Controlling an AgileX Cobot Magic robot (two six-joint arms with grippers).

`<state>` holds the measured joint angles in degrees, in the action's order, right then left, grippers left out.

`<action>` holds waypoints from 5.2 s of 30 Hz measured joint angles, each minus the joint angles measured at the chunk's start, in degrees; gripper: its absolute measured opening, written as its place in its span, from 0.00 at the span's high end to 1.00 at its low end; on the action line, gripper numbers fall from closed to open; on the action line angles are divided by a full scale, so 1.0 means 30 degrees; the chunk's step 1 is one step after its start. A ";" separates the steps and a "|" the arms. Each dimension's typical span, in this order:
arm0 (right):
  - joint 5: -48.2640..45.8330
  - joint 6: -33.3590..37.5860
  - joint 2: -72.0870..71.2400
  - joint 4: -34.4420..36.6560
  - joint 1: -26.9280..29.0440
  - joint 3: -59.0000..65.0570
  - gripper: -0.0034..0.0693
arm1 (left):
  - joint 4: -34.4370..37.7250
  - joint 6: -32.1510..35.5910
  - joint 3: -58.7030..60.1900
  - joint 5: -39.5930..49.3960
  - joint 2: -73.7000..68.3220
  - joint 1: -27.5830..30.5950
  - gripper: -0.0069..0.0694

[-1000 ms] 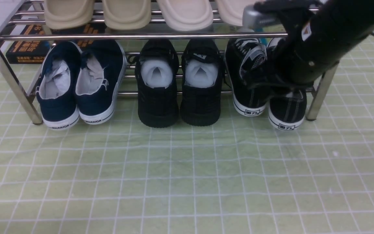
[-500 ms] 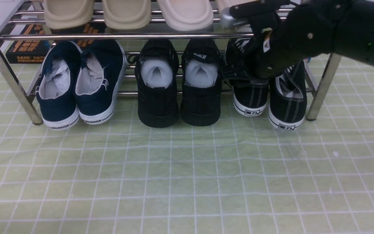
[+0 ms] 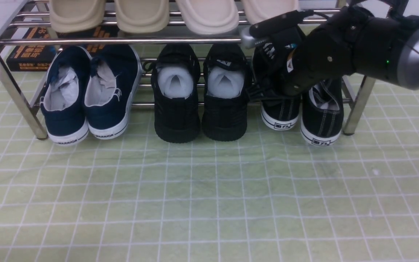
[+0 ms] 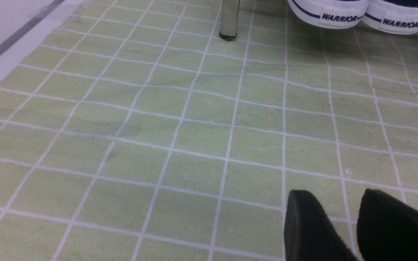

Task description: Take the shoes off the shelf with your hand from the green coffee tablecloth.

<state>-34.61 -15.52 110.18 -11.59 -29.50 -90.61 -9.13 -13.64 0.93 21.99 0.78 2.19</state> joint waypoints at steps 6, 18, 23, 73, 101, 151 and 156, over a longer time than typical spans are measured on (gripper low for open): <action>-0.0184 0.0000 0.0164 -0.0351 0.0000 -0.0015 0.79 | 0.0000 0.0000 0.0000 0.0000 0.0000 0.0000 0.59; -0.3019 0.0582 -0.0661 -0.0151 -0.0073 -0.1141 0.95 | 0.0000 0.0000 0.0000 0.0000 0.0000 0.0000 0.59; -0.4899 0.2252 -0.1178 0.1406 -0.0073 -0.2063 0.95 | 0.0000 0.0000 0.0000 0.0000 0.0000 0.0000 0.59; -0.9275 0.3433 -0.3653 0.3615 -0.0073 -0.2659 0.92 | 0.0000 0.0000 0.0000 0.0000 0.0000 0.0000 0.59; -1.2581 0.5370 -0.9207 1.0364 -0.0460 -0.1773 0.92 | 0.0000 0.0000 0.0000 0.0000 0.0000 0.0000 0.59; -0.6534 -0.5323 -0.5190 0.0417 -1.1763 0.4391 0.92 | 0.0000 0.0000 0.0000 0.0000 0.0000 0.0000 0.59; -0.5621 -0.5545 -0.4100 0.1541 -1.1778 0.4349 0.90 | 0.0000 0.0000 0.0000 0.0000 0.0000 0.0000 0.59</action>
<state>-51.48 -32.15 97.88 -6.97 -64.83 -77.56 -9.13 -13.64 0.93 21.99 0.78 2.19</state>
